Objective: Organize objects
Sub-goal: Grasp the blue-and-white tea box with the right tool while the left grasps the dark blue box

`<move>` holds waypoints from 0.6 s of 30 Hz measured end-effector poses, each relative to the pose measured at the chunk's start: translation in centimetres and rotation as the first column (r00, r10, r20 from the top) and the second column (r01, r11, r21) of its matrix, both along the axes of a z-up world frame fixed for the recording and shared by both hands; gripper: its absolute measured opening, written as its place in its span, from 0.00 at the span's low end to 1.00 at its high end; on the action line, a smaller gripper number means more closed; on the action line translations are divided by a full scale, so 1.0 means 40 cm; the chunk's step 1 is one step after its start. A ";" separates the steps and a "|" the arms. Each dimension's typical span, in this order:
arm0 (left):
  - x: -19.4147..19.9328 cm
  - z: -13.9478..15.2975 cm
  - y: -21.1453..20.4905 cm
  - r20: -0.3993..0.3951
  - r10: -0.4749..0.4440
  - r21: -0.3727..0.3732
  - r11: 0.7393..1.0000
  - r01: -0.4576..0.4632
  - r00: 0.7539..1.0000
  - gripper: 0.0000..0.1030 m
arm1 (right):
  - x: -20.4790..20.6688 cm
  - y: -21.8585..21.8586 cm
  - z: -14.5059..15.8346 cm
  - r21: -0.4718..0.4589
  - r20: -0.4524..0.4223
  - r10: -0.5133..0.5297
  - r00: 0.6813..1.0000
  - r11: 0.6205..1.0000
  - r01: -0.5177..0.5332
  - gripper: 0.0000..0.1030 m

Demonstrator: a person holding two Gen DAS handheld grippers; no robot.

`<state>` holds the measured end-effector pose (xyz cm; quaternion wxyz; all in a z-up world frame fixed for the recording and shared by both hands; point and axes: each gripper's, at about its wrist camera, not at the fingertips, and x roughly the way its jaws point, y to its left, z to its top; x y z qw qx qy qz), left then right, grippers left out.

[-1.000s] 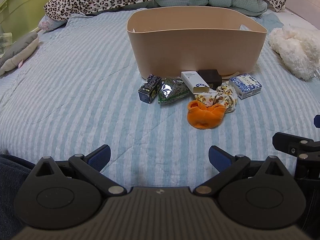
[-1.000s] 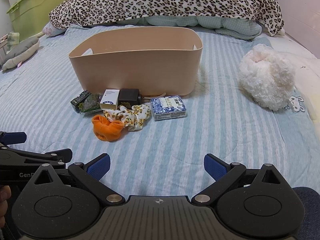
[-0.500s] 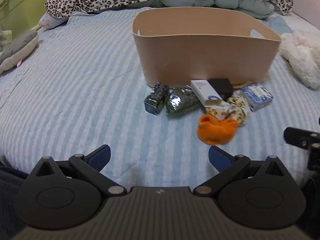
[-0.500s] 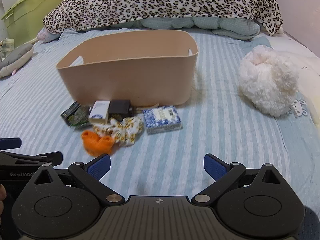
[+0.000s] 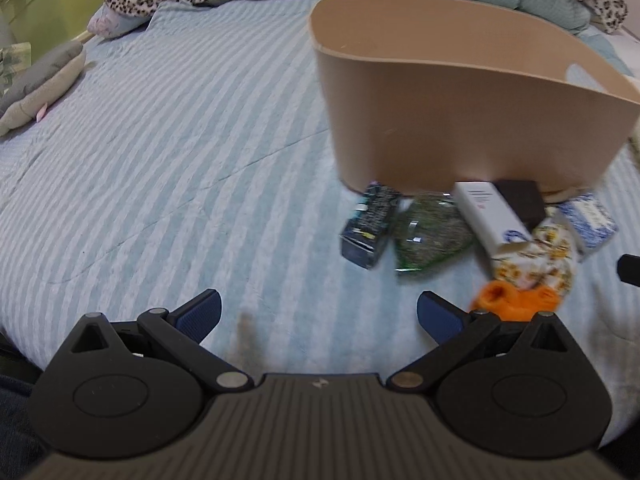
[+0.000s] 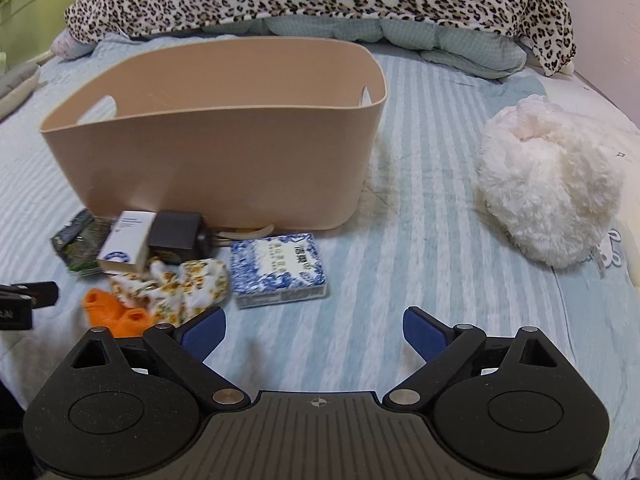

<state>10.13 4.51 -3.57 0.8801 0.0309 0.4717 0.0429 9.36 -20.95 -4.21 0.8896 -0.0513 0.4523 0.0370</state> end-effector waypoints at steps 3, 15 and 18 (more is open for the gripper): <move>0.021 -0.017 0.022 -0.012 0.023 0.001 1.000 -0.023 1.000 1.00 | 0.025 -0.001 -0.019 -0.007 -0.017 0.003 1.000 1.000 -0.003 0.92; 0.070 -0.065 0.027 0.024 -0.023 -0.019 1.000 0.024 0.999 1.00 | 0.065 0.026 -0.067 0.013 -0.056 0.045 0.997 0.999 -0.044 0.91; 0.082 -0.070 0.032 0.047 -0.038 -0.043 0.998 0.040 0.998 1.00 | 0.077 0.033 -0.080 0.014 -0.066 0.051 0.997 0.999 -0.050 0.89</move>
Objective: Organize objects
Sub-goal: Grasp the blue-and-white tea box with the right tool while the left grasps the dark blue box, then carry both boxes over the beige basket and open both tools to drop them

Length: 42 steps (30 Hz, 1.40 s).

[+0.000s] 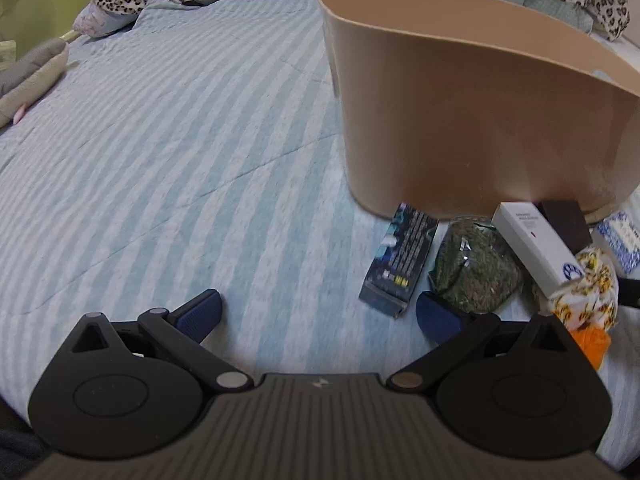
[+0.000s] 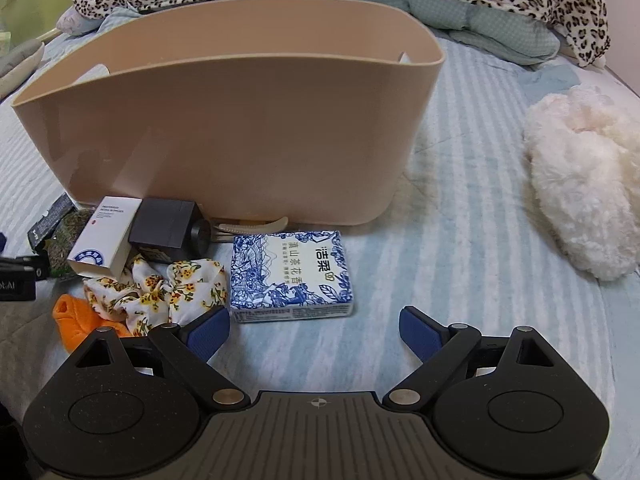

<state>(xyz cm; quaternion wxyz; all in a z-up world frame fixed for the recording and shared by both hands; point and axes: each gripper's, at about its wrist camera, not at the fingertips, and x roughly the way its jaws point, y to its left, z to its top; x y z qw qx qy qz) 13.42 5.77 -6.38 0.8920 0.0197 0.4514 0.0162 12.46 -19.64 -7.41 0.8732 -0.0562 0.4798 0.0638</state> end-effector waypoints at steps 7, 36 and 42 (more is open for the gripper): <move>0.000 -0.002 -0.022 0.065 -0.094 0.013 0.996 0.093 0.993 0.74 | 0.018 0.017 -0.011 0.032 0.003 0.014 1.000 0.999 -0.014 0.74; -0.106 0.298 -0.060 0.306 -0.171 -0.028 0.982 0.188 0.937 0.24 | -0.090 -0.047 0.295 0.131 0.316 -0.089 0.945 0.990 0.050 0.58; -0.043 0.356 -0.105 0.352 -0.199 0.018 0.978 0.206 0.915 0.24 | -0.031 -0.021 0.345 0.130 0.375 -0.076 0.924 0.991 0.029 0.58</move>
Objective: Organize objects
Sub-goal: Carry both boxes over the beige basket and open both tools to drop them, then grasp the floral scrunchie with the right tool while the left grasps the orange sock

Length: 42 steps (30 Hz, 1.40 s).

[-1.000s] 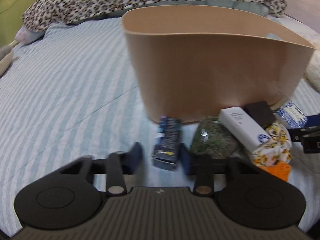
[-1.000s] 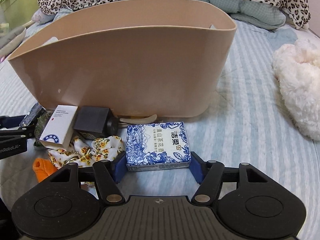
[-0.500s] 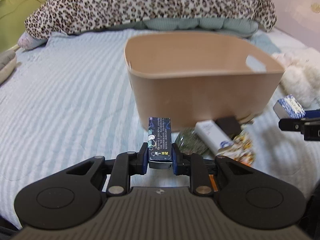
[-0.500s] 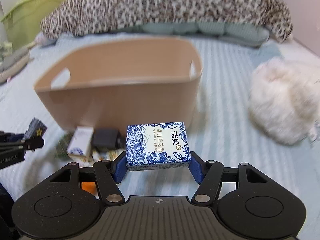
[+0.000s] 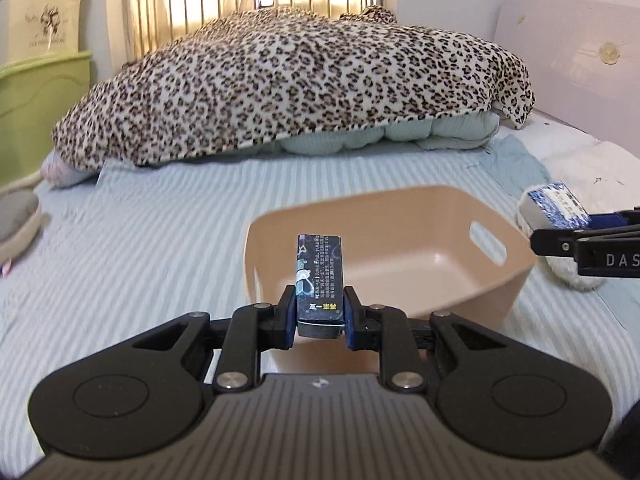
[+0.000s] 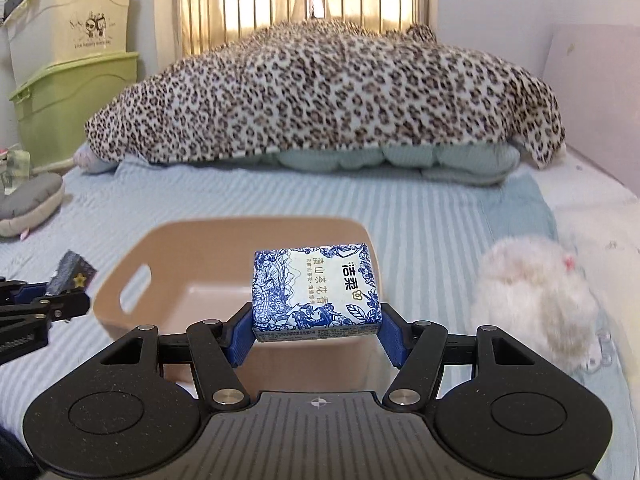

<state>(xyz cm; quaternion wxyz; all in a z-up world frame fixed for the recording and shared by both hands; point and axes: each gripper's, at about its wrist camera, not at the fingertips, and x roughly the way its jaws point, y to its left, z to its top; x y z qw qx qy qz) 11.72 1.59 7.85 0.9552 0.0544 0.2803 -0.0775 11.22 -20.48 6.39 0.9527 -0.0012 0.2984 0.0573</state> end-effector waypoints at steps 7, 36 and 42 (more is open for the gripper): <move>0.135 -0.029 -0.071 -0.036 -0.002 0.064 0.998 0.005 0.999 0.24 | 0.106 0.022 0.009 -0.009 -0.001 0.019 1.000 1.000 -0.019 0.58; 0.176 -0.078 -0.085 -0.181 0.082 0.089 0.994 -0.066 0.980 0.85 | 0.147 0.045 -0.075 -0.107 -0.163 0.019 0.986 0.994 -0.037 0.86; 0.099 -0.046 -0.056 -0.171 0.110 0.078 0.992 -0.098 0.979 0.86 | 0.049 0.024 -0.045 -0.098 -0.144 0.007 0.990 0.995 -0.021 0.92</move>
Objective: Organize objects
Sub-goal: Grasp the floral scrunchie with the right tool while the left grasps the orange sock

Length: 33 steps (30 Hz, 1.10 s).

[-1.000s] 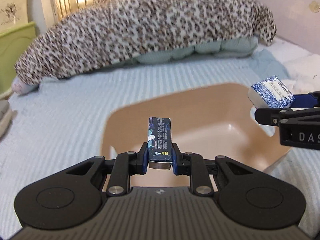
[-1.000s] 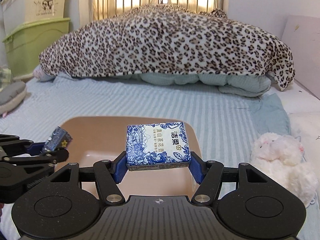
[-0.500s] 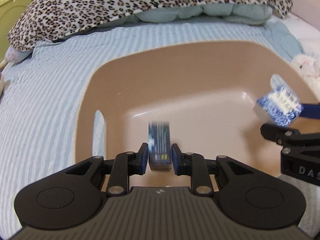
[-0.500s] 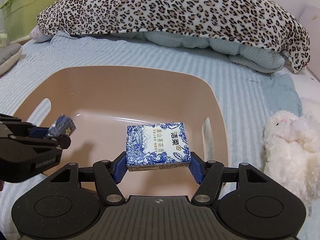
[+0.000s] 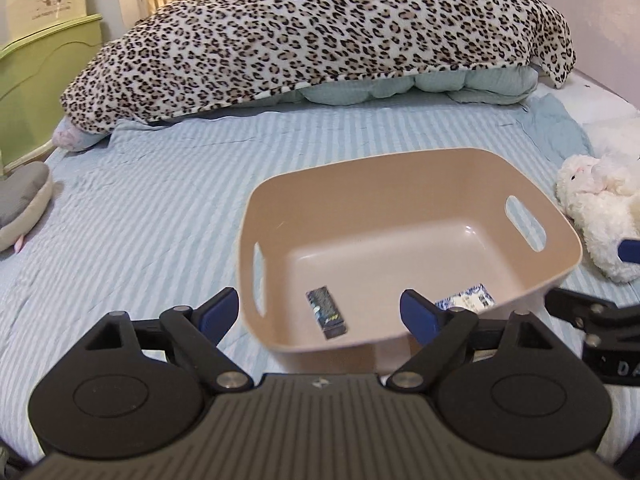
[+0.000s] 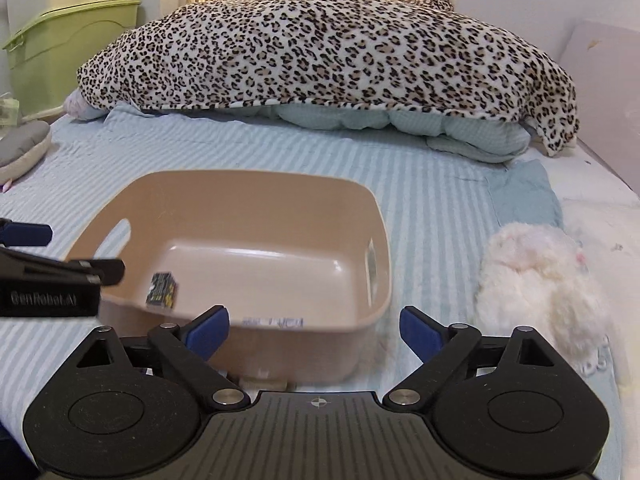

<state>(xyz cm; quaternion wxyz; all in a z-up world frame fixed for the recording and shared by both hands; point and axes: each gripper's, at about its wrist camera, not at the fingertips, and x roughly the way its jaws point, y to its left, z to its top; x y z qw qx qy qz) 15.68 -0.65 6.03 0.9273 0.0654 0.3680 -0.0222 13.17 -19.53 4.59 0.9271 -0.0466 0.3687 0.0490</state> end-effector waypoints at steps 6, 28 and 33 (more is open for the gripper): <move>-0.077 -0.014 0.033 -0.030 0.021 -0.020 1.000 -0.022 0.999 0.86 | -0.086 -0.008 -0.027 0.001 -0.033 -0.005 0.999 1.000 0.005 0.93; -0.142 -0.300 -0.020 -0.293 -0.051 -0.140 0.990 0.010 0.955 0.85 | -0.179 -0.059 -0.236 0.044 -0.209 -0.059 0.976 0.997 0.070 0.93; -0.147 -0.313 -0.015 -0.268 -0.072 -0.160 0.987 0.029 0.961 0.45 | -0.164 -0.046 -0.248 0.045 -0.215 -0.048 0.975 0.997 0.059 0.93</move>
